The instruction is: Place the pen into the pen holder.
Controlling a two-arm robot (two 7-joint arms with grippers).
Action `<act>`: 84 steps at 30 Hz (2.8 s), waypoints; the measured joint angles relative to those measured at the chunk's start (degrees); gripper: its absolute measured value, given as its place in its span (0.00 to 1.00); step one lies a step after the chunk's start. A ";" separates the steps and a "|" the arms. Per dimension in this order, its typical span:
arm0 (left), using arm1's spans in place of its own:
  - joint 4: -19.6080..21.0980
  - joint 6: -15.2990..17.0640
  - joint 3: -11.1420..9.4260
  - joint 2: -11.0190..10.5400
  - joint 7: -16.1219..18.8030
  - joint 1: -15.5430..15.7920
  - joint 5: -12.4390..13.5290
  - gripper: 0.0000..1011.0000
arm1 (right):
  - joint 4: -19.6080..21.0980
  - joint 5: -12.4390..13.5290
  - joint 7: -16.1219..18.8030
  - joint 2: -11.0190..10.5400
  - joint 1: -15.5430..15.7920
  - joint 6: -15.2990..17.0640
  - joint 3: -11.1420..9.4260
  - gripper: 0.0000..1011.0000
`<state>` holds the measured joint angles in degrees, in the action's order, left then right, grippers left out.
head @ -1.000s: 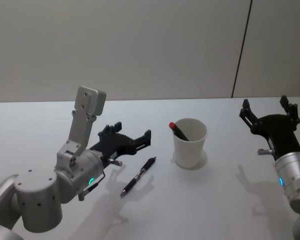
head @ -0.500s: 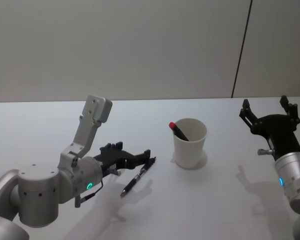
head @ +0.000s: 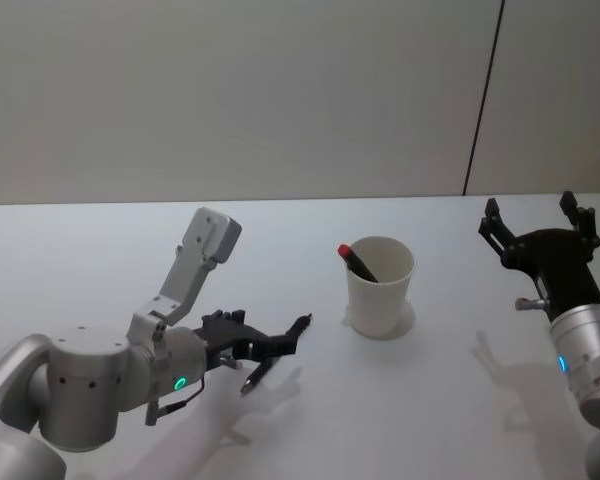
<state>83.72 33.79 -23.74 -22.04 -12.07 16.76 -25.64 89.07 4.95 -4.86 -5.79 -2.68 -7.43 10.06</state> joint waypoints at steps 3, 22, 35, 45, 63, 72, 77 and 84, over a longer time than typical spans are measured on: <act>-0.69 1.34 -0.34 0.15 -0.38 0.32 1.42 0.99 | 0.00 0.00 0.00 0.00 0.00 0.00 0.00 0.99; -4.16 4.22 -1.49 0.64 -1.48 0.94 6.06 0.99 | -0.01 0.00 0.00 0.00 0.00 0.00 0.00 0.99; -5.22 5.05 -1.58 0.83 -1.50 1.21 7.62 0.85 | -0.01 0.00 0.00 0.00 0.00 0.00 0.00 0.99; -5.32 5.17 -1.64 0.87 -1.02 1.05 8.32 0.69 | -0.01 0.00 0.00 0.00 0.00 0.00 0.00 0.99; -4.80 4.22 -2.50 1.48 -0.93 0.80 10.42 0.43 | -0.01 0.00 0.00 0.00 0.00 0.00 0.00 0.99; -4.69 4.01 -2.90 1.96 -1.24 1.02 11.60 0.16 | 0.00 0.00 0.00 0.00 0.00 0.00 0.00 0.99; -4.58 3.91 -2.93 2.09 -1.39 1.06 11.86 0.12 | -0.01 0.00 0.00 0.00 0.00 -0.01 0.00 0.99; -4.41 3.72 -2.84 2.12 -1.47 1.07 11.89 0.12 | 0.00 0.00 0.00 0.00 0.00 0.00 0.00 0.99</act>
<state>79.31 37.51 -26.58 -19.91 -13.53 17.82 -13.75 89.06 4.95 -4.86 -5.79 -2.68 -7.43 10.07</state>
